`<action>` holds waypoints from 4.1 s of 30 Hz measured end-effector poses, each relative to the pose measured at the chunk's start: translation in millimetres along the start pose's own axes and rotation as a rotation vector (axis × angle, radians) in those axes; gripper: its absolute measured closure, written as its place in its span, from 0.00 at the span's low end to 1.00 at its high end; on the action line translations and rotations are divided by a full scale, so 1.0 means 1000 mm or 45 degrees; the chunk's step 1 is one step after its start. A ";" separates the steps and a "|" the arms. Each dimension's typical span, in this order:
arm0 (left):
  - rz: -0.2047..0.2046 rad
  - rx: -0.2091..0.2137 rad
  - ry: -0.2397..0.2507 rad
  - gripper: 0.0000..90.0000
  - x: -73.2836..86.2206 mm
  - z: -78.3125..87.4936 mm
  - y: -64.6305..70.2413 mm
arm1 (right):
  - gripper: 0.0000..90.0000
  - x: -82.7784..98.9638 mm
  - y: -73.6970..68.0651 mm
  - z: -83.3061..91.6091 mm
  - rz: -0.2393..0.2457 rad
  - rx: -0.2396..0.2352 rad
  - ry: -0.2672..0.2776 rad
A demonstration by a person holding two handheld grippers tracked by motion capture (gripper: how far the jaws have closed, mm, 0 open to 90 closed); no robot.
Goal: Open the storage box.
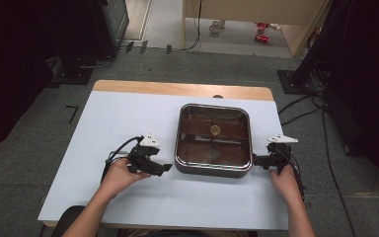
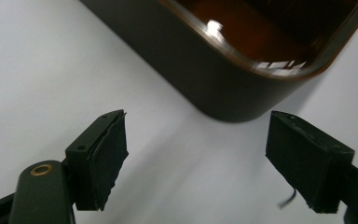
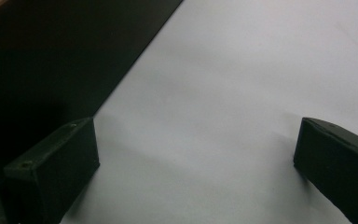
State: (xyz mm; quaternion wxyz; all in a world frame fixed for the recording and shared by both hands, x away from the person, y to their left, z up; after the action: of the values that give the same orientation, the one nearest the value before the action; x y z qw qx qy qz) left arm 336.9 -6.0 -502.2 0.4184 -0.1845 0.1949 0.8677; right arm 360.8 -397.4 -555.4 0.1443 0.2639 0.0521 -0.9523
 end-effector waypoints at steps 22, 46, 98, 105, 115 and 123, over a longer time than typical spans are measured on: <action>-0.127 -0.024 0.051 0.35 -0.065 0.012 0.022 | 0.00 0.000 0.000 0.000 -0.002 0.002 0.001; -0.235 -0.062 0.034 0.42 -0.134 -0.024 0.026 | 0.00 0.000 0.000 0.000 -0.002 0.001 -0.001; -0.303 -0.012 0.105 0.65 -0.170 -0.046 0.043 | 0.00 0.000 0.000 0.000 -0.002 0.005 0.003; -0.316 -0.015 0.116 0.65 -0.169 -0.026 0.048 | 0.00 0.000 0.000 0.000 -0.001 0.006 0.002; -0.319 -0.032 0.104 0.65 -0.154 0.005 0.047 | 0.00 0.000 0.000 0.000 -0.004 0.000 0.001; -0.279 -0.048 0.139 0.65 -0.144 0.031 0.034 | 0.00 0.000 0.000 0.000 -0.004 0.000 0.002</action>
State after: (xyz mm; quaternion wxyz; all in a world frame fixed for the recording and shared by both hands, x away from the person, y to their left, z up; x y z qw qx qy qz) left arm 388.7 -104.6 -399.6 0.4959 -0.2596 0.1799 0.8089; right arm 360.8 -397.5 -555.4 0.1426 0.2646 0.0525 -0.9523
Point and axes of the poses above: each handheld gripper's, and its own axes: z roughly backward along the jaws, x roughly out of its underside, y roughly to its right, the point moved 7 cm from there along -z, roughly forward along the jaws, and after that the axes turned 13 degrees about -y, right-handed, at the moved point
